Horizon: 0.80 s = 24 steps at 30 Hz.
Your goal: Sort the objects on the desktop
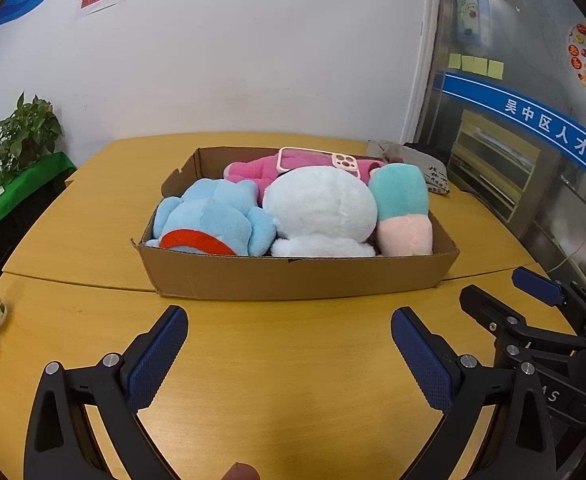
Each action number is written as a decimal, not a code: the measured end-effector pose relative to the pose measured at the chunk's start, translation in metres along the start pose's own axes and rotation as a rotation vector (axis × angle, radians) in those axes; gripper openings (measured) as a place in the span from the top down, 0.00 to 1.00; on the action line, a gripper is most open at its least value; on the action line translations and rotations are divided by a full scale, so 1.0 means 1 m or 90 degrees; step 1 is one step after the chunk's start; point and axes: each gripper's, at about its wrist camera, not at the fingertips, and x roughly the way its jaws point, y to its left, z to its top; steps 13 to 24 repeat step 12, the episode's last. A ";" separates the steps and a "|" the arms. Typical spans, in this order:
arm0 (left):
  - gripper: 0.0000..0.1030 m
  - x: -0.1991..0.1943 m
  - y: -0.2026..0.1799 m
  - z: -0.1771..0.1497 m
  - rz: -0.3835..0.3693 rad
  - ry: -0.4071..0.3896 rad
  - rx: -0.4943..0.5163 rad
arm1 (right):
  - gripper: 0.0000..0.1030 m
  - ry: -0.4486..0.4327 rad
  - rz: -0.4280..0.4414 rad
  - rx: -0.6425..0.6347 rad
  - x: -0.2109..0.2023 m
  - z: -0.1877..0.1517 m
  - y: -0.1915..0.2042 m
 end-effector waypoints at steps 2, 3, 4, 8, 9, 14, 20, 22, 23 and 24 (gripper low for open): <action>0.00 0.000 0.002 0.000 0.003 0.004 0.000 | 0.23 -0.001 -0.001 0.003 0.001 0.001 0.000; 0.00 0.001 0.002 0.001 0.007 0.005 0.001 | 0.23 0.000 0.001 0.005 0.001 0.002 0.000; 0.00 0.001 0.003 0.001 0.010 0.005 0.000 | 0.23 0.000 0.002 0.007 0.001 0.002 0.000; 0.00 0.001 0.004 0.002 0.016 0.007 -0.003 | 0.23 -0.002 0.001 0.005 0.002 0.003 0.003; 0.00 0.001 0.003 0.002 0.017 0.007 -0.003 | 0.23 -0.001 0.002 0.006 0.003 0.003 0.003; 0.00 0.001 0.001 0.000 0.045 0.010 0.003 | 0.23 0.005 0.006 0.003 0.005 0.002 0.004; 0.00 0.001 0.001 0.000 0.045 0.010 0.003 | 0.23 0.005 0.006 0.003 0.005 0.002 0.004; 0.00 0.001 0.001 0.000 0.045 0.010 0.003 | 0.23 0.005 0.006 0.003 0.005 0.002 0.004; 0.00 0.001 0.001 0.000 0.045 0.010 0.003 | 0.23 0.005 0.006 0.003 0.005 0.002 0.004; 0.00 0.001 0.001 0.000 0.045 0.010 0.003 | 0.23 0.005 0.006 0.003 0.005 0.002 0.004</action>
